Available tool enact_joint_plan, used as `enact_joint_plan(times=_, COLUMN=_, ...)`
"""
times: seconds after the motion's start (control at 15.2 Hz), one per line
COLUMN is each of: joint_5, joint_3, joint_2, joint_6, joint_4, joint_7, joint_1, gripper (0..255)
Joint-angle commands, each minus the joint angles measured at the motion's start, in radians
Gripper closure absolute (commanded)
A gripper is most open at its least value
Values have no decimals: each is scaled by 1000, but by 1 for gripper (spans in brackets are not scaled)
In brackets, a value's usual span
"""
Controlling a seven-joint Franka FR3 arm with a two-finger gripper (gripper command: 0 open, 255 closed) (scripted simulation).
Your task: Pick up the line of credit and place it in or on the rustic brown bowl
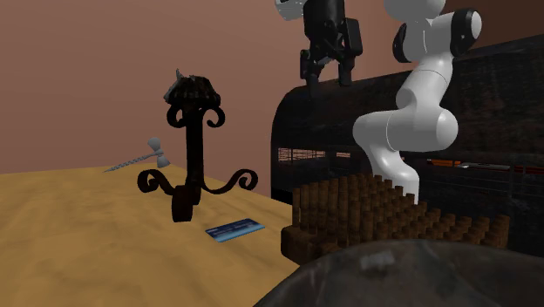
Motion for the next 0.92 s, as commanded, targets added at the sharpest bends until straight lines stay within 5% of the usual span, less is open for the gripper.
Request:
enact_joint_plan(times=0.0, joint_5=0, joint_3=0, joint_2=0, joint_6=0, joint_4=0, joint_7=0, joint_1=0, gripper=0)
enact_joint_plan(times=0.46, joint_5=-33, joint_3=-20, joint_2=-25, joint_6=450, joint_4=-264, joint_7=-110, joint_1=13, gripper=0)
enact_joint_plan(times=0.86, joint_5=-48, joint_3=-56, joint_2=106, joint_6=904, joint_4=-404, joint_7=-211, joint_1=34, gripper=0)
